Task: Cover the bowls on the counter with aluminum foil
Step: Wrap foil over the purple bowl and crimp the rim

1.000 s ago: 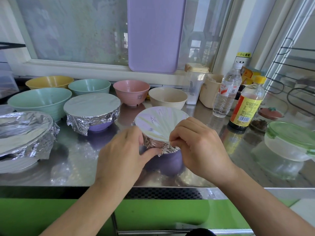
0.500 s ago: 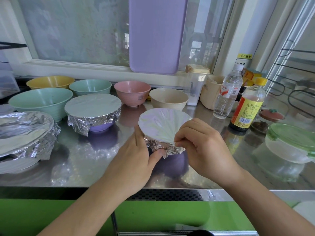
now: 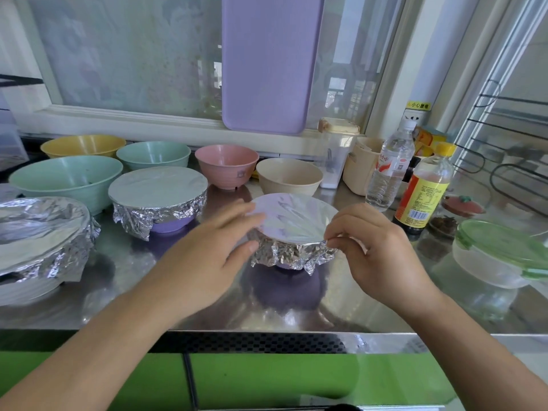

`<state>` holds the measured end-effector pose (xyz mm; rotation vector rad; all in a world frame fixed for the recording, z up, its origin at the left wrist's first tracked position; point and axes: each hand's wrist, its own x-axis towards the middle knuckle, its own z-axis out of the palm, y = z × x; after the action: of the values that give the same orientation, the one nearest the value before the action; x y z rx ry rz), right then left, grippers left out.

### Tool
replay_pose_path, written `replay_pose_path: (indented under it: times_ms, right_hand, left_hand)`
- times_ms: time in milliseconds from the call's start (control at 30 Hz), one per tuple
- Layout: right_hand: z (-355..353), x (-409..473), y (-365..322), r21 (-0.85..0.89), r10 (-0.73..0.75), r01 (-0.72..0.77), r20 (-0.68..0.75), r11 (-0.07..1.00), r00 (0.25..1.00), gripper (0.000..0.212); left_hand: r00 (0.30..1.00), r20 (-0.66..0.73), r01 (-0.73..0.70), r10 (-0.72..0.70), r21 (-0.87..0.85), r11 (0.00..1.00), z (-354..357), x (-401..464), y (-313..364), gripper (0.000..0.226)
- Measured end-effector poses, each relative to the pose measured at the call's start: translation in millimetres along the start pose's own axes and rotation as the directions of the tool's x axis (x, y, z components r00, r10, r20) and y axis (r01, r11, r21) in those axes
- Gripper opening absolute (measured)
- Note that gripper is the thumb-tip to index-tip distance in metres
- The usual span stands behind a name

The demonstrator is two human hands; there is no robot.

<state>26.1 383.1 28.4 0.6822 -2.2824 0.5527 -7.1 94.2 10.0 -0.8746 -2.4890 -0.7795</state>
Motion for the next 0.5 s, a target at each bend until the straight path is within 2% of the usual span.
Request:
replay_pose_path:
  times_ms: [100,233,300,400,500]
  right_hand:
    - [0,-6,3,-0.012,0.103,-0.104,-0.039,0.995,0.994,0.021]
    - [3,-18,-7,-0.012,0.178,-0.179,-0.034,0.984,0.983,0.025]
    - [6,-21,-15,0.014,0.258,-0.258,0.013,0.966,0.966,0.042]
    - [13,-18,-26,0.097,0.358,-0.368,0.107,0.925,0.928,0.073]
    - [20,-14,-25,0.213,0.399,-0.424,0.148,0.880,0.905,0.071]
  left_hand:
    - [0.998,-0.007,-0.065,0.066,0.025,0.998,13,2,-3,0.037]
    - [0.987,-0.136,-0.086,0.088,0.021,0.996,25,1,7,0.033]
    - [0.989,-0.150,-0.016,0.017,0.005,1.000,29,0,12,0.040]
    - [0.986,-0.062,0.150,-0.156,-0.083,0.985,28,5,17,0.079]
    - [0.974,0.000,0.218,-0.226,-0.272,0.937,28,12,19,0.075]
